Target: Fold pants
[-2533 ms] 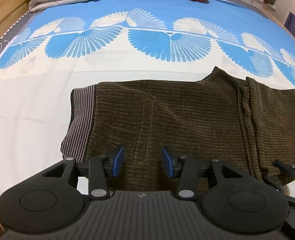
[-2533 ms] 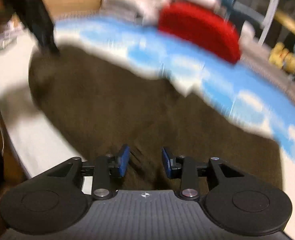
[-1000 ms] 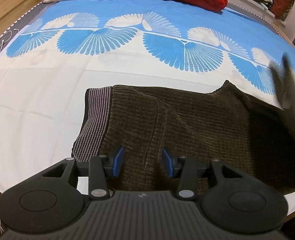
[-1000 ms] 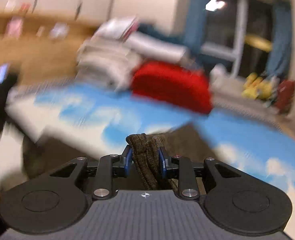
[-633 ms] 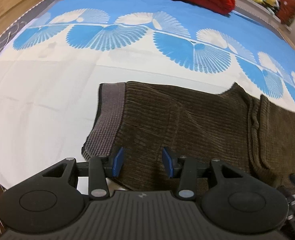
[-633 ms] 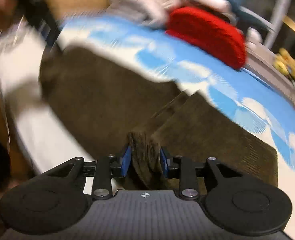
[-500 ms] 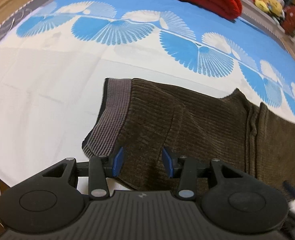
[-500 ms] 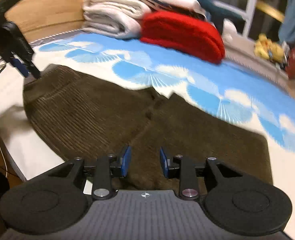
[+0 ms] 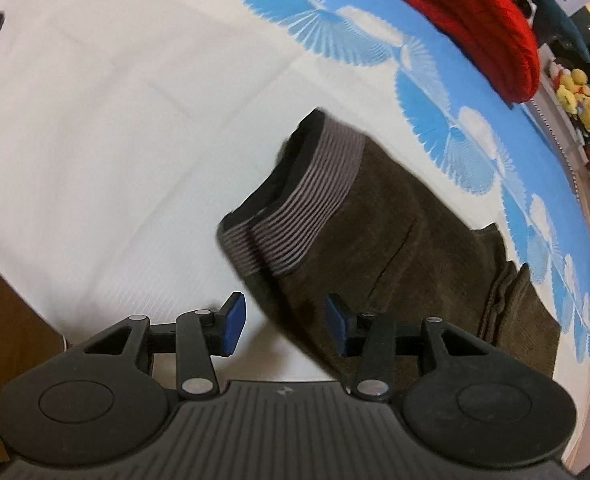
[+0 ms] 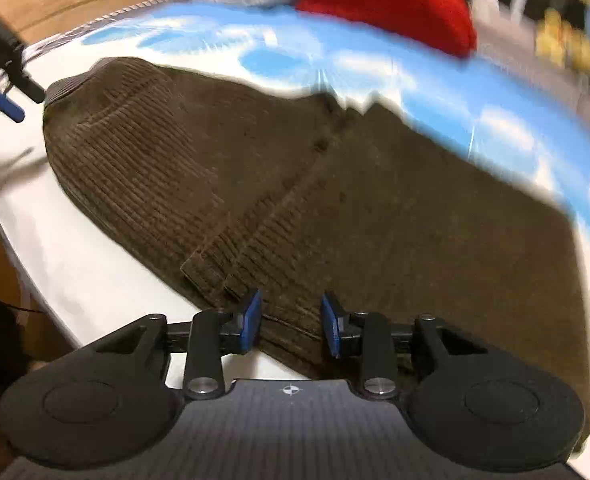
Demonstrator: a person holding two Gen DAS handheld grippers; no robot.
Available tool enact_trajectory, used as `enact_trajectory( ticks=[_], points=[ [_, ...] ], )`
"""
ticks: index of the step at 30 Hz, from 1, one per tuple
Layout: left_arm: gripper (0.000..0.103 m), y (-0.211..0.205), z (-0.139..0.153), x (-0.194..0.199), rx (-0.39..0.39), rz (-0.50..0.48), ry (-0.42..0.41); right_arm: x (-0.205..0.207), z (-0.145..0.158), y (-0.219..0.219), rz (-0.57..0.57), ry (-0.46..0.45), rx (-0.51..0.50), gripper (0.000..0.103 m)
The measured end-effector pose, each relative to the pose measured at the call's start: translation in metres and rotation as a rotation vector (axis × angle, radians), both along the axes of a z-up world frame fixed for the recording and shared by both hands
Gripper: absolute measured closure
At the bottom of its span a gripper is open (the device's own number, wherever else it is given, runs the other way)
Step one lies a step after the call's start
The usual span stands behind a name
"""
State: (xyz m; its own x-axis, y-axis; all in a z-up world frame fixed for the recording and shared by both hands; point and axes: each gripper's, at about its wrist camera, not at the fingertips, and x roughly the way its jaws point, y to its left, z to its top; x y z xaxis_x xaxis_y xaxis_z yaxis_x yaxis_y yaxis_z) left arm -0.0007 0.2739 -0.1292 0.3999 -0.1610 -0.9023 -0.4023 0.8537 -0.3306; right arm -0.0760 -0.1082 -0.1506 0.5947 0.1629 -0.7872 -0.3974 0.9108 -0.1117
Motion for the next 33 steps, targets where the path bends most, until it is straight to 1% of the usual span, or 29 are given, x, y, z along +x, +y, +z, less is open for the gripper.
enact_trajectory(
  ticks=[1, 2, 3, 4, 5, 6, 7, 8, 10, 11, 12, 13, 14, 15, 17, 18, 20, 22, 23, 24, 25, 26, 27, 28, 29, 30, 33],
  points=[
    [0.053, 0.0, -0.003, -0.001, -0.002, 0.004, 0.002, 0.0, 0.005, 0.004, 0.006, -0.014, -0.007, 0.069],
    [0.051, 0.001, -0.005, -0.002, -0.012, 0.009, -0.002, 0.002, 0.012, 0.002, 0.002, -0.041, 0.018, 0.069],
    [0.048, 0.002, -0.008, -0.002, -0.023, 0.015, -0.005, 0.001, 0.021, -0.001, -0.006, -0.079, 0.073, 0.069],
    [0.048, 0.003, -0.013, -0.002, -0.035, 0.025, -0.003, 0.006, 0.024, -0.006, -0.015, -0.094, 0.105, 0.068],
    [0.048, 0.004, -0.018, -0.002, -0.043, 0.038, 0.002, 0.008, 0.023, -0.009, -0.038, -0.085, 0.12, 0.068],
    [0.048, 0.004, -0.022, -0.001, -0.048, 0.053, 0.006, 0.011, 0.015, -0.011, -0.052, -0.039, 0.101, 0.068],
    [0.048, 0.005, -0.027, 0.001, -0.053, 0.066, 0.008, 0.017, 0.0, -0.01, -0.051, 0.041, 0.061, 0.068],
    [0.047, 0.006, -0.032, 0.002, -0.059, 0.08, 0.012, 0.014, -0.005, -0.011, -0.041, 0.046, 0.062, 0.067],
    [0.047, 0.005, -0.039, 0.007, -0.075, 0.109, 0.016, 0.014, 0.012, -0.018, -0.071, 0.0, 0.082, 0.067],
    [0.046, 0.003, -0.042, 0.009, -0.079, 0.119, 0.013, 0.013, 0.026, -0.026, -0.098, -0.05, 0.118, 0.067],
    [0.044, 0.001, -0.043, 0.013, -0.078, 0.12, 0.007, 0.011, 0.045, -0.038, -0.124, -0.111, 0.182, 0.067],
    [0.044, -0.002, -0.044, 0.016, -0.072, 0.119, 0.001, 0.011, 0.059, -0.05, -0.145, -0.142, 0.226, 0.067],
    [0.042, -0.005, -0.046, 0.019, -0.064, 0.114, -0.004, 0.014, 0.071, -0.063, -0.167, -0.164, 0.258, 0.066],
    [0.038, -0.009, -0.047, 0.022, -0.052, 0.109, -0.005, 0.016, 0.082, -0.078, -0.193, -0.186, 0.286, 0.066],
    [0.031, -0.017, -0.049, 0.026, -0.029, 0.099, -0.014, 0.019, 0.096, -0.106, -0.237, -0.209, 0.312, 0.064],
    [0.028, -0.021, -0.05, 0.027, -0.016, 0.094, -0.02, 0.021, 0.099, -0.123, -0.263, -0.217, 0.314, 0.064],
    [0.027, -0.029, -0.05, 0.028, 0.02, 0.089, -0.029, 0.031, 0.097, -0.152, -0.318, -0.227, 0.292, 0.064],
    [0.027, -0.033, -0.05, 0.025, 0.044, 0.097, -0.042, 0.035, 0.079, -0.18, -0.423, -0.207, 0.274, 0.064],
    [0.029, -0.036, -0.05, 0.023, 0.061, 0.101, -0.051, 0.039, 0.066, -0.193, -0.482, -0.175, 0.28, 0.064],
    [0.037, -0.039, -0.049, 0.02, 0.084, 0.099, -0.061, 0.043, 0.054, -0.205, -0.569, -0.111, 0.294, 0.064],
    [0.043, -0.042, -0.048, 0.018, 0.107, 0.089, -0.071, 0.042, 0.049, -0.214, -0.616, -0.097, 0.339, 0.064],
    [0.054, -0.044, -0.047, 0.017, 0.12, 0.083, -0.08, 0.035, 0.046, -0.219, -0.645, -0.097, 0.389, 0.064],
    [0.066, -0.046, -0.044, 0.017, 0.129, 0.084, -0.082, 0.032, 0.044, -0.225, -0.661, -0.092, 0.421, 0.064],
    [0.07, -0.049, -0.04, 0.018, 0.151, 0.083, -0.078, 0.03, 0.043, -0.229, -0.66, -0.096, 0.424, 0.064],
    [0.076, -0.053, -0.034, 0.019, 0.179, 0.074, -0.073, 0.028, 0.042, -0.232, -0.651, -0.108, 0.412, 0.064],
    [0.08, -0.059, -0.027, 0.021, 0.209, 0.065, -0.072, 0.025, 0.044, -0.234, -0.641, -0.119, 0.403, 0.064],
    [0.085, -0.085, -0.001, 0.03, 0.313, 0.052, -0.071, 0.024, 0.045, -0.246, -0.628, -0.129, 0.394, 0.064]
  ],
)
